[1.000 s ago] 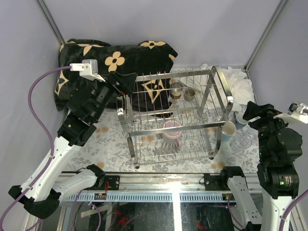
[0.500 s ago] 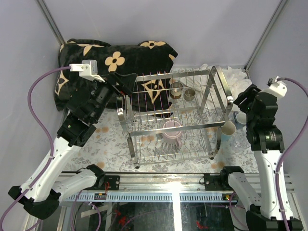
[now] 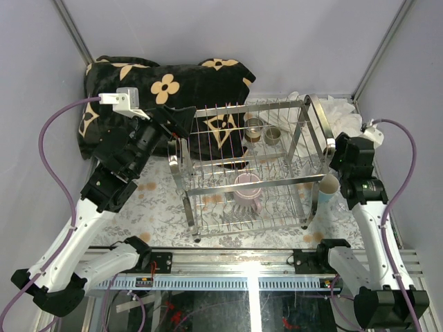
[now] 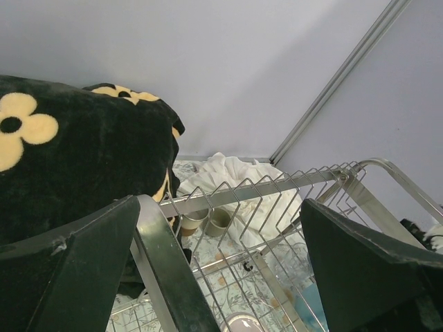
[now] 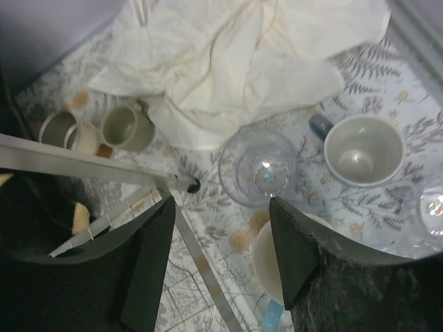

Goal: Unload the cups from the dish rack
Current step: Move the cup to the dish rack.

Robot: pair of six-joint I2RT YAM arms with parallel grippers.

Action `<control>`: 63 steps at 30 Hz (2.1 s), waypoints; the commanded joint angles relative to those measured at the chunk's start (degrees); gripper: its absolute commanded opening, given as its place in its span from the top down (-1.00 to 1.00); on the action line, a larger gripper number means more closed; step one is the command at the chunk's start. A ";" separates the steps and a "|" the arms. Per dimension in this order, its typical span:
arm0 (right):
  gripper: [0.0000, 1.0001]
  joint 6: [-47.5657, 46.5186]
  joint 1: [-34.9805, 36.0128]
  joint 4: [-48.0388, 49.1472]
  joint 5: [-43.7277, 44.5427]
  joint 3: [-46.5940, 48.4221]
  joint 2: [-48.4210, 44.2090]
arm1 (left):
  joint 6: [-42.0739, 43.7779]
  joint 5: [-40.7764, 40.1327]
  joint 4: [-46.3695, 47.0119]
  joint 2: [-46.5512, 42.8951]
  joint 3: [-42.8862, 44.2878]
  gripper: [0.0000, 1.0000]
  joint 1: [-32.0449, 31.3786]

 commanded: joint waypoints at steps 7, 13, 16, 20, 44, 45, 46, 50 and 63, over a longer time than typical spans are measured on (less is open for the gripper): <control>-0.28 4.19 -1.14 13.01 -13.99 -12.53 -1.21 | -0.61 1.33 -2.09 0.05 -1.29 -0.99 -0.07; -0.28 6.12 -1.13 17.16 -21.17 -17.10 -3.21 | -0.75 1.54 -2.03 0.18 -1.30 -0.99 0.31; -0.28 7.15 -1.13 18.30 -24.50 -18.40 -3.37 | -0.82 1.74 -2.03 0.21 -1.33 -0.99 0.45; -0.27 9.03 -1.13 20.59 -28.11 -20.46 -3.59 | -0.93 1.82 -1.94 0.29 -1.31 -0.99 0.66; -0.28 12.33 -1.20 38.31 -51.26 -28.48 1.56 | -0.96 2.00 -1.85 0.40 -1.54 -0.99 0.99; -0.28 12.38 -1.14 38.88 -52.12 -28.62 1.87 | -0.96 2.02 -1.85 0.40 -1.48 -0.99 1.00; -0.28 12.26 -1.13 39.18 -52.79 -28.63 2.47 | -0.97 1.97 -1.85 0.40 -1.51 -0.99 1.02; -0.28 12.06 -1.05 41.10 -55.78 -29.28 4.13 | -0.89 2.10 -1.85 0.57 -1.42 -0.99 1.15; -0.29 9.72 0.89 43.78 -61.72 -29.23 8.91 | -1.12 2.12 -1.86 0.58 -1.59 -0.99 1.29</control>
